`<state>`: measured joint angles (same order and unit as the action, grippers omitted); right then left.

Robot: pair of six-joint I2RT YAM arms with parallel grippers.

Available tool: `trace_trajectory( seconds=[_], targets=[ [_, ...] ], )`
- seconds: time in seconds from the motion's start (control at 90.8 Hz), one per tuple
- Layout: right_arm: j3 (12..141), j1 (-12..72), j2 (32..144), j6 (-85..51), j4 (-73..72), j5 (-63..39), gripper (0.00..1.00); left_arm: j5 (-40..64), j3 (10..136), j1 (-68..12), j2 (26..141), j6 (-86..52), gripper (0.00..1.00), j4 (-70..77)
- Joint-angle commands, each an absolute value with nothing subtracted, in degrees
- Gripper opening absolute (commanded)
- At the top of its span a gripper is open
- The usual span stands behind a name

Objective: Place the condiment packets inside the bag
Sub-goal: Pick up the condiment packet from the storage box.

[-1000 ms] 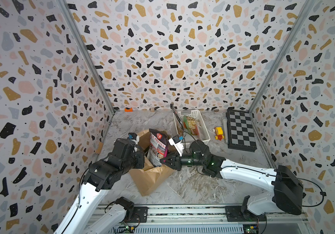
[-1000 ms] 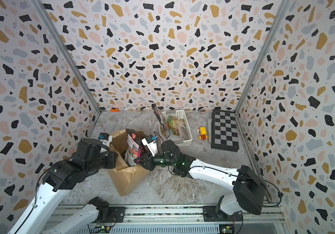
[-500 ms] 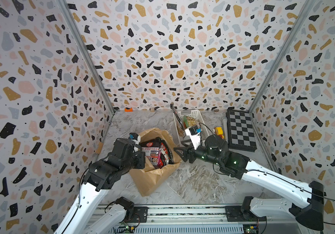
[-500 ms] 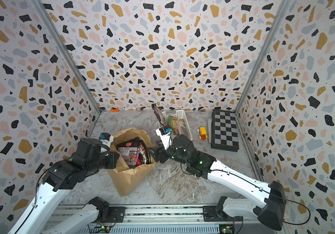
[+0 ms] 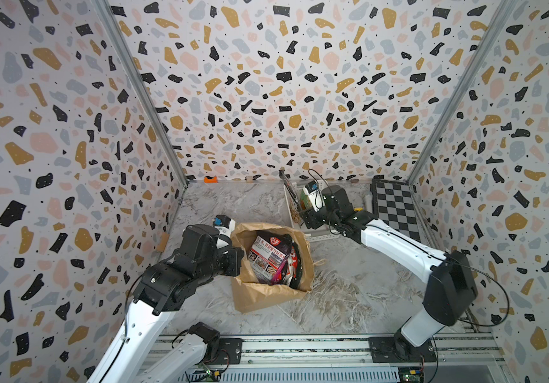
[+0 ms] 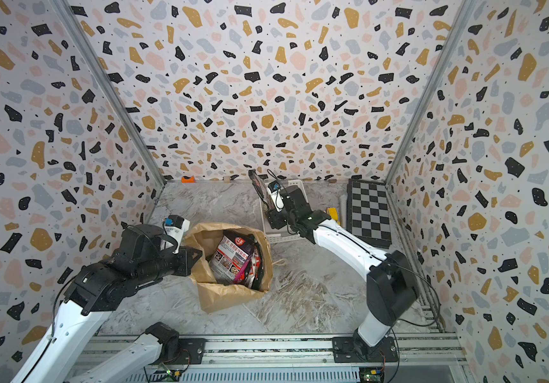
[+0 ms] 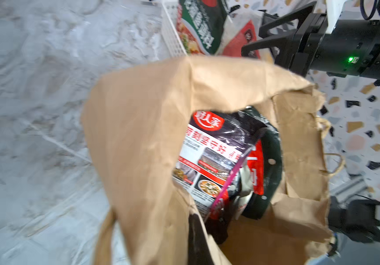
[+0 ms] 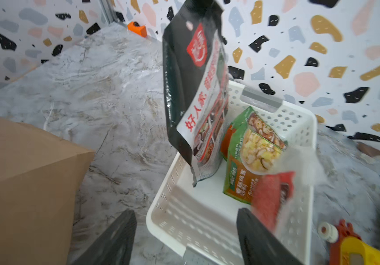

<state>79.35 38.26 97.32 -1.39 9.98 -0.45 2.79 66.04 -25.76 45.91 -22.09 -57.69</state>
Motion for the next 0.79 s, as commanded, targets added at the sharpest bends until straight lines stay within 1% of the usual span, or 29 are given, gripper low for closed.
trace_trajectory(
  seconds=[0.0,0.099,0.198,0.319,0.374,0.451,0.595,0.705,0.782],
  targets=[
    [85.99,38.50,103.31,3.98,10.32,-3.00,0.76,-12.43,65.53,-25.50,43.63,-21.24,0.00,-58.52],
    [90.47,38.29,109.49,3.64,8.34,0.95,0.76,-13.26,65.68,-25.48,41.99,-20.48,0.00,-59.45],
    [94.08,37.74,113.91,2.82,6.56,3.85,0.74,-12.66,66.38,-25.48,40.98,-19.93,0.00,-59.50],
    [96.24,37.05,117.01,1.94,4.60,3.86,0.67,-12.65,66.44,-25.49,40.40,-19.95,0.00,-59.46],
    [96.45,36.76,118.19,1.97,3.16,3.21,0.59,-12.73,65.88,-25.49,40.28,-20.08,0.00,-59.29],
    [96.48,36.65,118.97,2.26,2.99,3.26,0.44,-12.52,65.13,-25.44,40.17,-20.38,0.00,-59.15],
    [94.15,36.54,117.14,3.55,-1.32,5.48,0.01,-12.36,64.34,-25.44,39.67,-20.49,0.00,-58.72],
    [90.93,36.24,113.66,4.41,-4.37,6.82,0.00,-11.51,64.42,-25.47,39.68,-20.59,0.00,-58.02],
    [88.49,36.06,109.70,4.99,-6.57,6.78,0.00,-9.15,64.66,-25.38,40.07,-20.97,0.00,-56.96]
  ],
)
